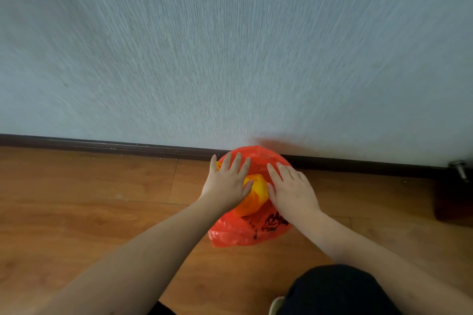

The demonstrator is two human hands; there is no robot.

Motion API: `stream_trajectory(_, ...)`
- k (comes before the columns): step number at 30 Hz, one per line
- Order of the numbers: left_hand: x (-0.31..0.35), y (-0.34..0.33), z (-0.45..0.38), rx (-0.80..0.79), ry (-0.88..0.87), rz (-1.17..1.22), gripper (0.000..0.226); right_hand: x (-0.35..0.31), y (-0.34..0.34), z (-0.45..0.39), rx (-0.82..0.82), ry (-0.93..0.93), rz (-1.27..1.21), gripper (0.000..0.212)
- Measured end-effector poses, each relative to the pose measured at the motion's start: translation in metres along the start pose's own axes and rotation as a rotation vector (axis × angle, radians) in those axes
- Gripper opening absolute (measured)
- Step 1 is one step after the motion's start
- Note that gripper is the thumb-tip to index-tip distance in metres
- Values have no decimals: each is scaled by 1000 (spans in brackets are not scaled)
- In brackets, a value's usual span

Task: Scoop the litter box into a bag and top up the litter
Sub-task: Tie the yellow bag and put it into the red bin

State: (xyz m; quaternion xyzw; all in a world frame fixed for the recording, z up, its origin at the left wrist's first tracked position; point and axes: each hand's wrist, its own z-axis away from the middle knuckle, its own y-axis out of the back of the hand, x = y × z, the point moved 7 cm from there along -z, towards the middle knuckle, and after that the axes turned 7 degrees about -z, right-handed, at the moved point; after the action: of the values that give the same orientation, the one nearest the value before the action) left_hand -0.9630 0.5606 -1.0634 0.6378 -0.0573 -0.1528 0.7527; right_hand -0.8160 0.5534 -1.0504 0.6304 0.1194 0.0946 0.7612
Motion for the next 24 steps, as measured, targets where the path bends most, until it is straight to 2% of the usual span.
stream_trajectory(4, 2, 13, 15, -2, -5, 8, 66, 4, 15, 8, 36, -19, 31, 54)
stream_trajectory(8, 8, 52, 42, -52, 16, 93, 66, 1, 59, 28, 23, -53, 27, 55)
stream_trajectory(15, 5, 158, 72, -89, 54, 131, 62, -11, 153, 68, -45, -96, -8, 56)
stream_trajectory(20, -2, 250, 103, -78, 114, 195, 58, -27, 249, 91, -41, -94, -55, 61)
stream_trajectory(24, 2, 316, 132, -151, 85, 179, 64, -30, 320, 114, -23, -123, -101, 60)
